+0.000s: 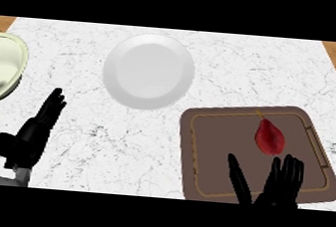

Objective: Pick the pear from the tray and place it in the plate

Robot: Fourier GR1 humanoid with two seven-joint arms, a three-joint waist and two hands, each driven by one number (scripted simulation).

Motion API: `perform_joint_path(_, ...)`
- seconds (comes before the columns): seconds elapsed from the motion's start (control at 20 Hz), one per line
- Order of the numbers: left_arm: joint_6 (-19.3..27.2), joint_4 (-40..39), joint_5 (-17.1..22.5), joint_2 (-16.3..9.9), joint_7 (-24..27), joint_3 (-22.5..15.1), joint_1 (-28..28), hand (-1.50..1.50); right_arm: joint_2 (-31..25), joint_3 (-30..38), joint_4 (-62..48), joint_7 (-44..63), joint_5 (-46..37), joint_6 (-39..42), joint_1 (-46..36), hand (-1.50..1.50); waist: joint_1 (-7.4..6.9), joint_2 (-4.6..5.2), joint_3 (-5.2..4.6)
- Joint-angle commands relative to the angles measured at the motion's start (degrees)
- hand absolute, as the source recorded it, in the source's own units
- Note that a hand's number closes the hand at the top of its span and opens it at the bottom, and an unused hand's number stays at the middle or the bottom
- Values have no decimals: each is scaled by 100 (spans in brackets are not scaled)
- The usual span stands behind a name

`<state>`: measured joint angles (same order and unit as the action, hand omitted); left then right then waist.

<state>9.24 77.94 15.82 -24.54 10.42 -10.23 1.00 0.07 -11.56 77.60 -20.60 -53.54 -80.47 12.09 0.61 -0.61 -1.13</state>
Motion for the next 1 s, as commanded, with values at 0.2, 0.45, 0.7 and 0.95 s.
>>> perform_joint_path(0.2, -102, -49, 30, -85, -133, 95, 213, 0, -7, 486, -417, 783, -524, 167, 826, -150, 96, 121, 75)
perform_joint_path(0.45, -23, -2, -46, 60, -10, 16, 68, 0, -7, 821, -191, 1386, -930, 500, 923, -150, 40, 108, 69)
perform_joint_path(0.7, -30, -13, -89, 112, -79, -27, 208, 0, -7, 1397, -241, 2231, -1627, 1040, 539, -150, -21, 135, 72)
perform_joint_path(0.95, -254, 44, -7, -83, -229, 66, 216, 0, -7, 1592, -82, 3339, -2748, 1885, 19, -150, -97, 107, 88)
